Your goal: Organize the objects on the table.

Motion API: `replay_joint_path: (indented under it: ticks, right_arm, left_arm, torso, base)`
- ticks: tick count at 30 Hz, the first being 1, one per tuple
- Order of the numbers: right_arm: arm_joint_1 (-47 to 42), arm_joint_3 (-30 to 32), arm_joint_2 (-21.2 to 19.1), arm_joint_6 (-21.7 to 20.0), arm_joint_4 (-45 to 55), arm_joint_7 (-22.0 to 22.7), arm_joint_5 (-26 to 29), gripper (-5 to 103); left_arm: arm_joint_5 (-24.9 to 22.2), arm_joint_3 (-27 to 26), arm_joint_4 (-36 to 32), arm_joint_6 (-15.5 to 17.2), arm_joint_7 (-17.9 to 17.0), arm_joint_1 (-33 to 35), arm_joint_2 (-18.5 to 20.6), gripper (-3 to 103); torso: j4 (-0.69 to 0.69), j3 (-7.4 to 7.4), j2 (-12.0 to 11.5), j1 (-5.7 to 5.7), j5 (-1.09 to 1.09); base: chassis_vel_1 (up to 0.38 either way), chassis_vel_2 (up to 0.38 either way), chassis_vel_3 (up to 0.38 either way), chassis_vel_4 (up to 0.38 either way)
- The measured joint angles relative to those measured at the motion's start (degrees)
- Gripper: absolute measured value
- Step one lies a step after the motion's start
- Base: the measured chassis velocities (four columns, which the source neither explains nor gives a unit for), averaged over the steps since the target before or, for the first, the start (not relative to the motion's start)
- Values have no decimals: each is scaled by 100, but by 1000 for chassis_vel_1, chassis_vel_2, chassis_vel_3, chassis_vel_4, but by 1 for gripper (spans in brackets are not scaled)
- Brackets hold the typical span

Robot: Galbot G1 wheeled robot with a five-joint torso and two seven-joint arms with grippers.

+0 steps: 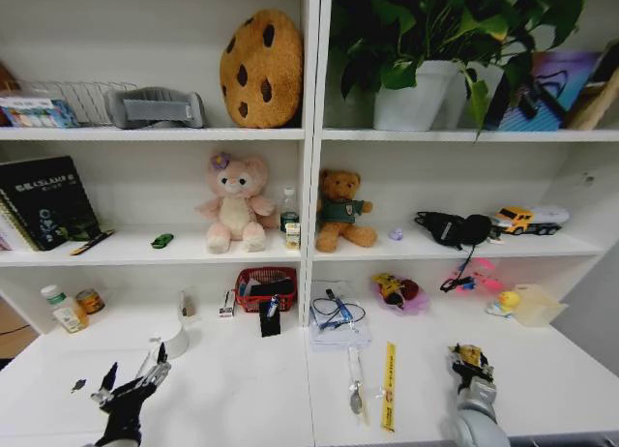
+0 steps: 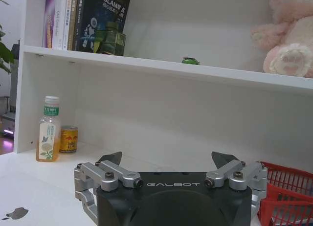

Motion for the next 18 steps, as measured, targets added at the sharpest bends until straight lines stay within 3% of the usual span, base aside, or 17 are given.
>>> replay_joint_path:
  ticks: [2,4,7,9,11,18]
  right_arm:
    - [-15,10,4,15,2,0,-2,38]
    - [-37,38,16,56,2,0,-38,22]
    - [-54,53,26,82,23,-2,-86,12]
    - [-54,53,26,82,23,-2,-86,12]
    - [-92,87,36,85,246,-4,-114,1]
    - [35,-100,-127,52,636,-169,-60,1]
  left_arm:
    - [-2,-5,-2,-3,1,5,0,100]
    - [-12,-25,-8,-24,11,40,0,100]
    - [-17,-30,-13,-39,20,54,-3,100]
    - [-17,-30,-13,-39,20,54,-3,100]
    - [-18,-30,-24,-72,34,75,-44,100]
    - [-18,-62,-44,-111,49,130,-60,100]
  torso:
    - [0,0,0,0,0]
    - [1,0,1,-1,-1]
    - [0,0,0,-1,0]
    - [0,0,0,-1,0]
    - [0,0,0,-1,0]
    - [0,0,0,-1,0]
  base:
    - [0,0,0,0]
    - [0,0,0,0]
    - [0,0,0,0]
    - [0,0,0,0]
    - [0,0,0,0]
    - [0,0,0,0]
